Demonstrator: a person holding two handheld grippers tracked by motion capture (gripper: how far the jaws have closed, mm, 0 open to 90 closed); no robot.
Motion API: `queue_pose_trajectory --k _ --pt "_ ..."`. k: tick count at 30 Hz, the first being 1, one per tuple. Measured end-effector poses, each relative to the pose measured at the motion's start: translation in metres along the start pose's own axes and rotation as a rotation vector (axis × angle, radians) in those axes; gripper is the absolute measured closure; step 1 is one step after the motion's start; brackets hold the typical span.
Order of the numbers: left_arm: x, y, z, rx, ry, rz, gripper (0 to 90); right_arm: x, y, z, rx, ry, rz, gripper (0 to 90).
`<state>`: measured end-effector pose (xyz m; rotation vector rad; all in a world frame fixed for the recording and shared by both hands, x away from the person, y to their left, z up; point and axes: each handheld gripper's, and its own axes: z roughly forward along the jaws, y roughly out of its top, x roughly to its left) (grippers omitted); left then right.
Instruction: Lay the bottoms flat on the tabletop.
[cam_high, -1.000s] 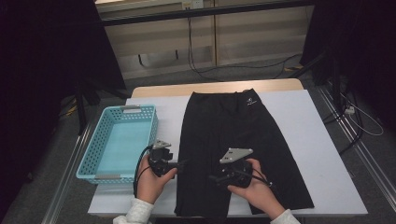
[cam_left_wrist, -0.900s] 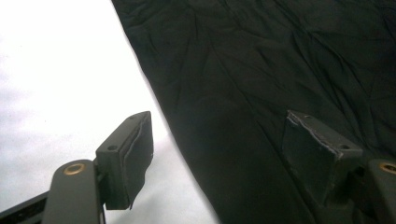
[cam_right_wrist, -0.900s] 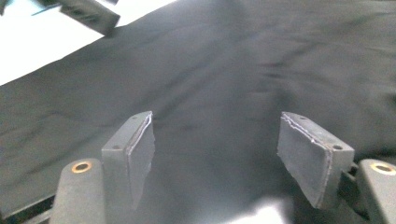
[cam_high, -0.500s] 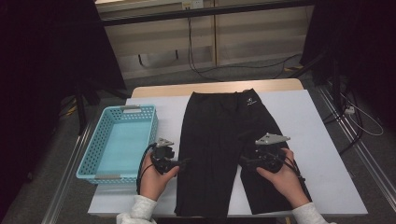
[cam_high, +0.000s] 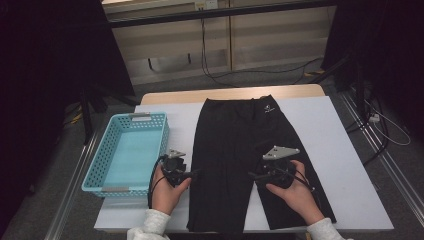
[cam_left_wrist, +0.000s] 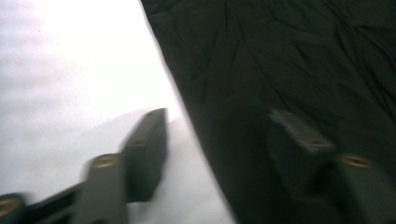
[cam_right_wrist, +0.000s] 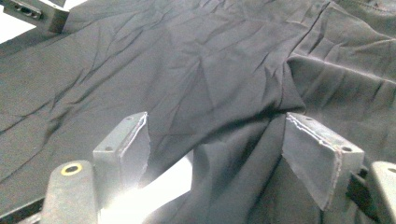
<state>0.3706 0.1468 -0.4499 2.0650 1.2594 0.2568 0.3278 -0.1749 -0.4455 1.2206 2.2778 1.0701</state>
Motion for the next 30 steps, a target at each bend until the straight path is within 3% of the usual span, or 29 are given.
queue_pose_trajectory --k 4,5,8,9,11,14,18,22,30 --pt "-0.003 -0.001 0.0 0.008 -0.017 -0.028 58.4 0.0 0.0 0.0 -0.003 0.003 0.004 23.2" --pt "-0.002 -0.001 -0.001 0.014 -0.031 -0.056 62.3 0.0 0.0 0.0 -0.003 0.003 0.003 23.2" --pt "-0.001 0.0 -0.001 0.024 -0.043 -0.064 70.3 0.0 0.0 0.001 -0.004 0.004 0.004 23.2" --pt "-0.001 0.0 0.0 0.041 -0.07 -0.085 78.5 0.001 0.001 0.001 -0.003 0.005 0.003 23.1" --pt "-0.001 0.0 0.001 0.04 -0.064 -0.082 85.9 0.001 0.001 0.002 -0.003 0.006 0.001 23.0" --pt "-0.002 0.001 0.002 0.038 -0.065 -0.08 89.0 0.002 0.003 0.003 -0.006 0.004 -0.002 22.9" --pt "-0.008 0.003 0.001 0.026 -0.095 -0.081 89.5 0.002 0.004 0.003 -0.007 0.002 -0.008 22.0" --pt "-0.022 0.011 -0.005 -0.025 -0.145 -0.056 89.6 0.0 0.003 0.001 -0.009 -0.004 -0.003 21.6" --pt "-0.043 0.017 0.004 -0.034 -0.208 -0.003 89.5 -0.007 0.004 -0.002 -0.025 -0.03 0.024 20.9"
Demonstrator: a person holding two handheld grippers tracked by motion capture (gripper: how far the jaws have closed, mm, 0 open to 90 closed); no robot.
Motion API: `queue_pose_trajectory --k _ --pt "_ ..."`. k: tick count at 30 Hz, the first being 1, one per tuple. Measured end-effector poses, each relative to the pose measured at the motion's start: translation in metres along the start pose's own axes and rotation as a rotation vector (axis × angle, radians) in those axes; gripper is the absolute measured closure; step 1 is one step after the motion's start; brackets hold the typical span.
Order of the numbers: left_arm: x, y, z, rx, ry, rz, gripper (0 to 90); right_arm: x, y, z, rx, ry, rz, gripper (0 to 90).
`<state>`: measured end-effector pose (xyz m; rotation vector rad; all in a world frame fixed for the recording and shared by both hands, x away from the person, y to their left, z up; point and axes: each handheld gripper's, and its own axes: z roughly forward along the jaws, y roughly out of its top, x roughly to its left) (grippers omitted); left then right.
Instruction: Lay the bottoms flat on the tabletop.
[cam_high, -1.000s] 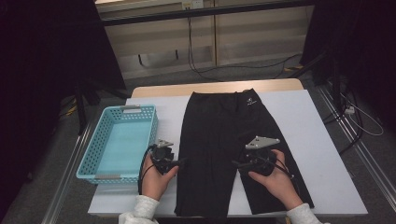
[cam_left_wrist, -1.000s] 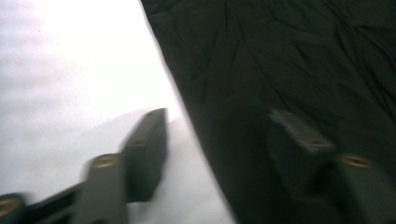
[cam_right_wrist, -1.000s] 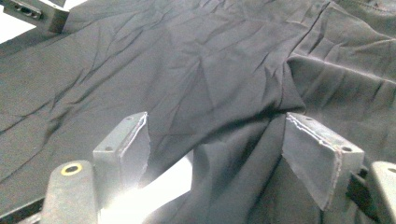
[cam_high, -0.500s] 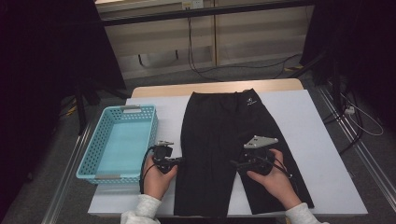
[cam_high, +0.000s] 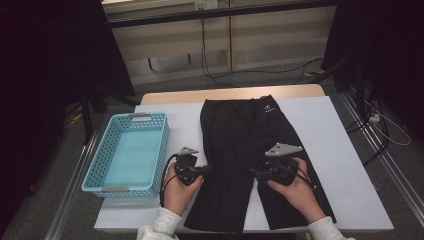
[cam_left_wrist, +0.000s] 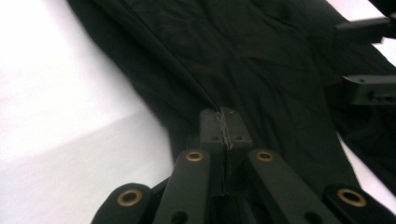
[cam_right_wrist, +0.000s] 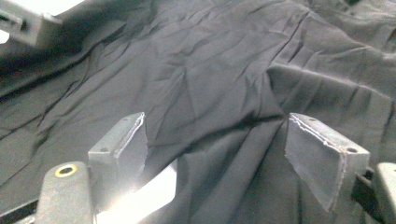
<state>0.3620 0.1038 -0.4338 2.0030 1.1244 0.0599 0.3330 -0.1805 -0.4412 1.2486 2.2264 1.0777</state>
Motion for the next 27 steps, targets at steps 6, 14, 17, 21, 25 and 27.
queue_pose_trajectory --k 6,14,17,21,25,27 --pt "-0.007 -0.002 0.011 0.007 -0.022 0.008 89.6 0.0 0.006 0.006 -0.004 -0.003 0.001 20.2" --pt "-0.016 0.001 0.013 -0.018 -0.052 0.026 89.6 -0.004 0.014 0.018 -0.007 -0.006 0.036 19.6" --pt "-0.026 0.004 0.013 -0.039 -0.092 0.04 89.6 -0.006 0.015 0.017 -0.018 -0.008 0.039 19.7" --pt "-0.032 0.003 0.015 -0.035 -0.107 0.054 89.5 -0.01 0.016 0.016 -0.027 -0.022 0.052 19.7" --pt "-0.032 -0.003 0.022 -0.011 -0.103 0.064 89.5 -0.012 0.019 0.018 -0.028 -0.033 0.054 19.7" --pt "-0.031 -0.003 0.023 -0.012 -0.103 0.059 89.4 -0.011 0.022 0.02 -0.027 -0.031 0.046 19.7"
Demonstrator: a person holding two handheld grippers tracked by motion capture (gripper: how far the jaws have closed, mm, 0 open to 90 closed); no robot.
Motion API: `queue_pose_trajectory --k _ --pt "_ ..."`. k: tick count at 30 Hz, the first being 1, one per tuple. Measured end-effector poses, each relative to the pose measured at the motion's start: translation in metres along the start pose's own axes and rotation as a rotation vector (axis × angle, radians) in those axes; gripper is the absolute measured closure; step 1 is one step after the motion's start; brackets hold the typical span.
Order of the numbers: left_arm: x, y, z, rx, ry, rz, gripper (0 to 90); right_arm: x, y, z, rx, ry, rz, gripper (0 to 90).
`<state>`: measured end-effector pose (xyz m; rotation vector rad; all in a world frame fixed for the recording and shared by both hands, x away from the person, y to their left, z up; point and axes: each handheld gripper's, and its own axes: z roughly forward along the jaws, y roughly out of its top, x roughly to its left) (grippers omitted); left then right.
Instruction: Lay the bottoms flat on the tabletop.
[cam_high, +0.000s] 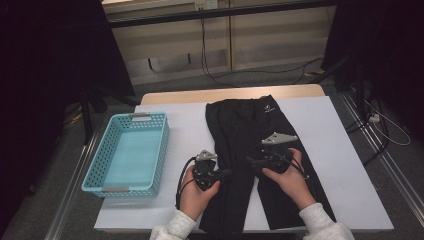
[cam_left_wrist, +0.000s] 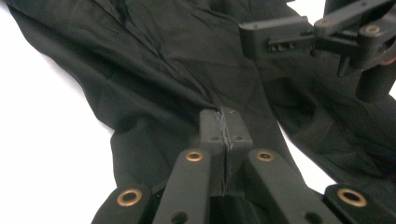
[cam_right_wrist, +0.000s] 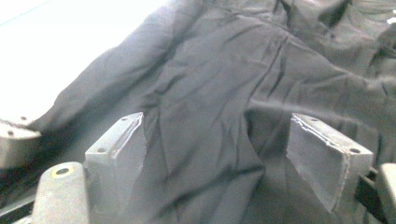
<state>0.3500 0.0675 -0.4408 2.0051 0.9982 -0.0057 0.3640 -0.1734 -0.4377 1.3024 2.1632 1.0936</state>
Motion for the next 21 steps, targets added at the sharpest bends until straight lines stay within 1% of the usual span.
queue_pose_trajectory --k 3,5,6,10,12,13,14,15,16,17,18,20,21 --pt "0.001 0.0 -0.001 -0.004 -0.002 -0.008 89.5 0.002 0.007 0.005 -0.007 0.008 -0.007 20.2" --pt "0.001 0.0 -0.001 -0.008 -0.003 -0.007 89.5 0.004 0.011 0.009 -0.011 0.021 0.0 22.3" --pt "0.002 0.0 -0.002 -0.01 -0.003 -0.007 89.5 0.004 0.013 0.012 -0.008 0.021 0.004 21.9" --pt "0.003 0.0 -0.001 -0.009 -0.005 -0.01 89.5 0.007 0.022 0.022 -0.016 0.052 0.025 22.9" --pt "0.004 -0.001 -0.001 -0.01 -0.004 -0.012 89.4 0.008 0.025 0.025 -0.014 0.05 0.025 23.2" --pt "0.005 -0.001 -0.001 -0.011 -0.007 -0.017 89.5 0.01 0.028 0.031 -0.005 0.057 0.022 25.3" --pt "0.005 -0.001 -0.001 -0.011 -0.007 -0.017 89.5 0.01 0.028 0.031 -0.005 0.057 0.022 25.3" --pt "0.004 -0.001 -0.001 -0.013 -0.007 -0.014 89.5 0.013 0.031 0.038 0.006 0.065 0.021 25.6" --pt "0.004 -0.001 -0.001 -0.013 -0.007 -0.014 89.5 0.013 0.031 0.038 0.006 0.065 0.021 25.6" --pt "0.004 -0.001 -0.001 -0.014 -0.007 -0.013 89.5 0.015 0.033 0.042 0.014 0.067 0.014 26.1" --pt "0.003 -0.001 -0.002 -0.022 -0.005 -0.011 89.4 0.019 0.035 0.049 0.031 0.076 0.01 26.3" --pt "0.003 -0.001 -0.002 -0.021 -0.007 -0.008 89.4 0.021 0.037 0.052 0.028 0.076 0.01 27.2" --pt "0.002 -0.001 -0.002 -0.025 -0.008 -0.005 89.4 0.024 0.04 0.058 0.035 0.077 0.005 29.5"
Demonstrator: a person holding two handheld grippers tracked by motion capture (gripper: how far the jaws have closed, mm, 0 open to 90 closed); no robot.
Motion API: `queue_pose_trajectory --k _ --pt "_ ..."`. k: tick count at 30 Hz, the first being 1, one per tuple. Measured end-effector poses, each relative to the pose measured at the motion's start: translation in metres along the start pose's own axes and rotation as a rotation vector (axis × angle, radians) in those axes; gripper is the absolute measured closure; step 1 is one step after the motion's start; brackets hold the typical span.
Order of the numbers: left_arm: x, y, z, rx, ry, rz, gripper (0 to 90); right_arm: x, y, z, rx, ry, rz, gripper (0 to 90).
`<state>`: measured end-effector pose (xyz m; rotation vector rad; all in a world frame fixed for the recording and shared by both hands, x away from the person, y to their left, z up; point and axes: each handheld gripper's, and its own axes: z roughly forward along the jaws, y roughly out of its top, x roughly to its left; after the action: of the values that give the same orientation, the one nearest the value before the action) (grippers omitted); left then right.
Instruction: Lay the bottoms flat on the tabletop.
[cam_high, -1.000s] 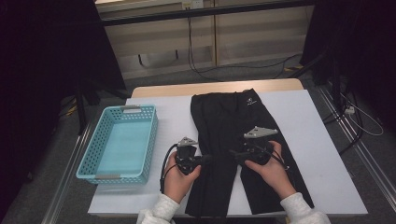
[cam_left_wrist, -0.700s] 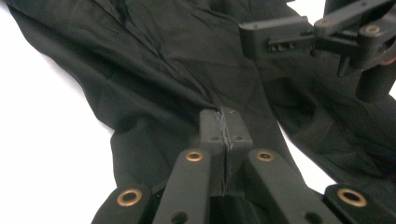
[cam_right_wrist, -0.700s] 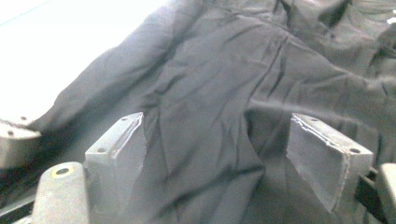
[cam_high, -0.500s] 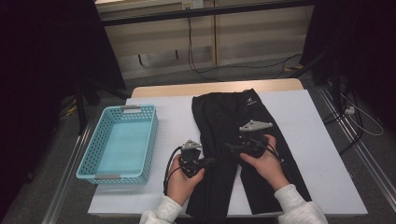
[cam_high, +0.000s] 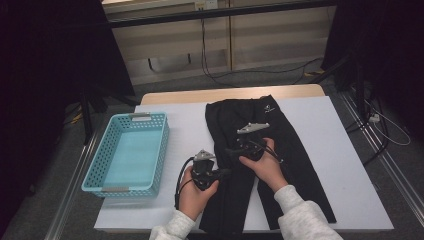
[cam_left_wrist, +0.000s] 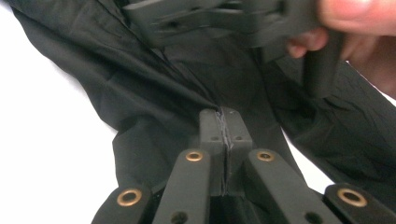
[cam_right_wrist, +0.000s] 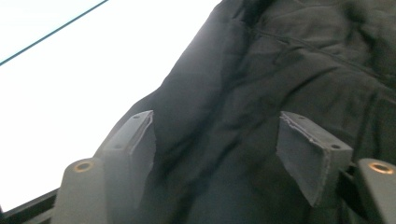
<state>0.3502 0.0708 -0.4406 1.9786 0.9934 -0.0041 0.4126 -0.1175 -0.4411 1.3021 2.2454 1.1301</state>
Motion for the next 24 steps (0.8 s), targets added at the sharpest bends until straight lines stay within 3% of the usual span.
queue_pose_trajectory --k 3,5,8,10,12,14,16,17,19,24 --pt "0.0 0.0 -0.001 -0.003 -0.003 -0.002 89.4 0.001 0.003 0.007 0.001 -0.003 0.011 34.0" --pt "0.0 0.001 -0.003 -0.009 -0.006 -0.005 89.4 0.002 0.006 0.017 -0.004 0.033 0.056 36.4" --pt "0.0 0.001 -0.003 -0.016 -0.008 -0.004 89.3 0.005 0.01 0.028 0.01 0.052 0.052 42.8" --pt "-0.001 0.001 -0.003 -0.017 -0.016 -0.003 89.3 0.007 0.013 0.034 0.029 0.058 0.045 53.2" --pt "-0.002 0.001 -0.003 -0.016 -0.021 0.004 89.2 0.009 0.015 0.039 0.036 0.061 0.033 57.9" --pt "-0.002 0.002 -0.004 -0.023 -0.019 0.001 89.3 0.008 0.016 0.042 0.045 0.055 0.009 75.2" --pt "-0.001 0.002 -0.005 -0.026 -0.019 0.0 89.3 0.007 0.017 0.043 0.05 0.056 0.005 78.9" --pt "-0.001 0.003 -0.005 -0.031 -0.018 -0.001 89.3 0.005 0.018 0.044 0.06 0.088 0.001 87.5" --pt "0.0 0.004 -0.006 -0.031 -0.016 0.006 89.3 0.003 0.019 0.041 0.065 0.082 -0.028 88.2" --pt "0.0 0.008 -0.004 -0.037 -0.011 0.014 89.4 -0.008 0.023 0.023 0.023 0.051 -0.017 88.2"
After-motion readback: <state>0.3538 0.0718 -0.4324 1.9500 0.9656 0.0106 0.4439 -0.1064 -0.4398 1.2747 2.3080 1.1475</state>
